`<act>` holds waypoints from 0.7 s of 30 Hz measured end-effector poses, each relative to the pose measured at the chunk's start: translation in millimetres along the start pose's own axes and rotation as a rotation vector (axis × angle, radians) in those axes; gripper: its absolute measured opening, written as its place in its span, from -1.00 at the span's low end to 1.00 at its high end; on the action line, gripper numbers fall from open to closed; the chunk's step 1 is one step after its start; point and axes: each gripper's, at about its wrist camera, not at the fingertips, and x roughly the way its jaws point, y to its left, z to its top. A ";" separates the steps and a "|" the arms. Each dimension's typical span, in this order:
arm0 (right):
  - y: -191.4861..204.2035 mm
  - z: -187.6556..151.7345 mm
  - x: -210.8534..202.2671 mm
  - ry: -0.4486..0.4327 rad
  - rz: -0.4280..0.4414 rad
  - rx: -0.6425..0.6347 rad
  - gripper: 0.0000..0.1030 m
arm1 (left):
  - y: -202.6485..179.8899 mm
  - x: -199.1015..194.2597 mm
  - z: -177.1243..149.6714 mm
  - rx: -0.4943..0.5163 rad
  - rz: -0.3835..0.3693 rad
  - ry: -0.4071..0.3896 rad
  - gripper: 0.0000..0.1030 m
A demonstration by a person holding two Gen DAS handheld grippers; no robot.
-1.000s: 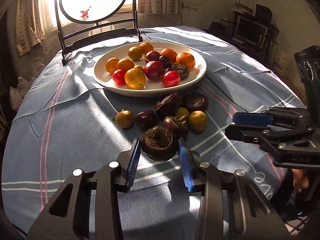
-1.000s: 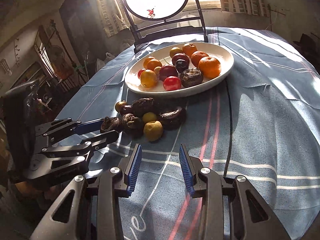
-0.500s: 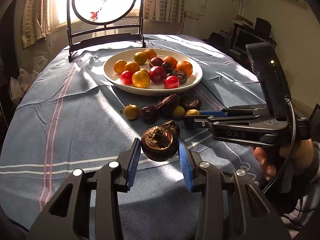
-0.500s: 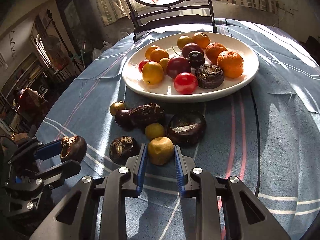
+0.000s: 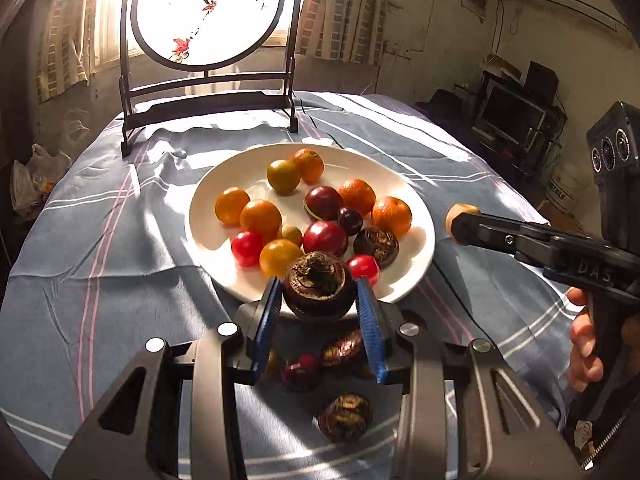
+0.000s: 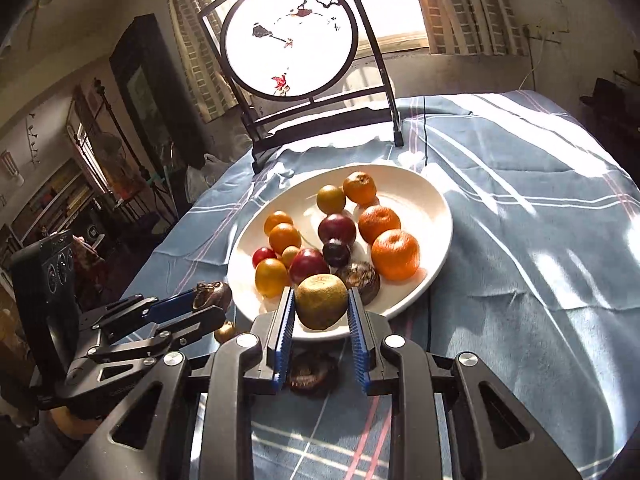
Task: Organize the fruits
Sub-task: 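Release both fruits into the white plate from both grippers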
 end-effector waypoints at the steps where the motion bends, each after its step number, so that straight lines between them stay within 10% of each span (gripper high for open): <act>1: -2.7 9.1 8.6 0.014 -0.001 0.007 -0.49 | 1.0 11.0 11.8 0.001 0.013 -0.001 -0.28; 8: -8.1 42.4 49.8 0.011 -0.037 0.015 -0.45 | 15.8 79.9 60.1 -0.048 0.009 0.087 -0.19; 11: -6.4 39.8 46.3 -0.022 -0.063 0.005 -0.13 | 24.0 80.8 63.0 -0.076 0.049 0.085 0.02; 21: -4.5 -46.9 -13.9 -0.007 -0.013 -0.015 -0.13 | 14.1 3.5 -15.8 0.009 -0.028 0.088 0.30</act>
